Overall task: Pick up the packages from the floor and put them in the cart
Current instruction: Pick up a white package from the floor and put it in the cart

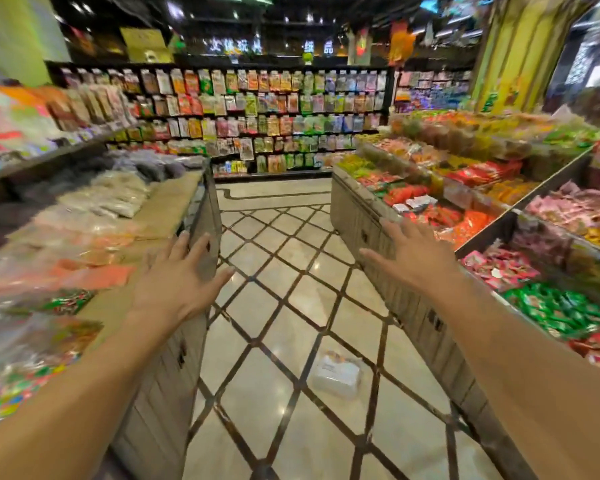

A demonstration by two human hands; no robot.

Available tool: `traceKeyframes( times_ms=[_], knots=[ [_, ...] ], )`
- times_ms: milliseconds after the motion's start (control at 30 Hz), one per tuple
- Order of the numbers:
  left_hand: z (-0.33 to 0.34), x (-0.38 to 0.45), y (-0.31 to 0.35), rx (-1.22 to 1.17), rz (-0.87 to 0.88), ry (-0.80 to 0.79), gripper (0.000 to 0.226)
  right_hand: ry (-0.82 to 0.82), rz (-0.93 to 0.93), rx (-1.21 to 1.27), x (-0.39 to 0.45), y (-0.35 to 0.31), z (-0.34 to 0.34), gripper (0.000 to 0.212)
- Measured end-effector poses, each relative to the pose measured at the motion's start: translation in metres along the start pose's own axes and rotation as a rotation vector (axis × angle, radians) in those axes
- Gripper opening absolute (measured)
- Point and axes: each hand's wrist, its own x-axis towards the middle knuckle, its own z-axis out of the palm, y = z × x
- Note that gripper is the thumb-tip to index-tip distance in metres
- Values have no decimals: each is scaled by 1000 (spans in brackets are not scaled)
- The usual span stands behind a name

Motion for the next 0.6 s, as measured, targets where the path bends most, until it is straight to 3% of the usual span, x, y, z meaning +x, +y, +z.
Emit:
traceKeyframes(
  times_ms=[233,400,600],
  knots=[
    [56,120,16,9,0,-30,92,-25,-10,54,135,-5,62,94],
    [100,204,46,-42,17,-67,104,-63,16,78,229,11,110,96],
    [157,291,85,-16,53,-115,90,-102,46,118,294,28,164,96]
  ],
)
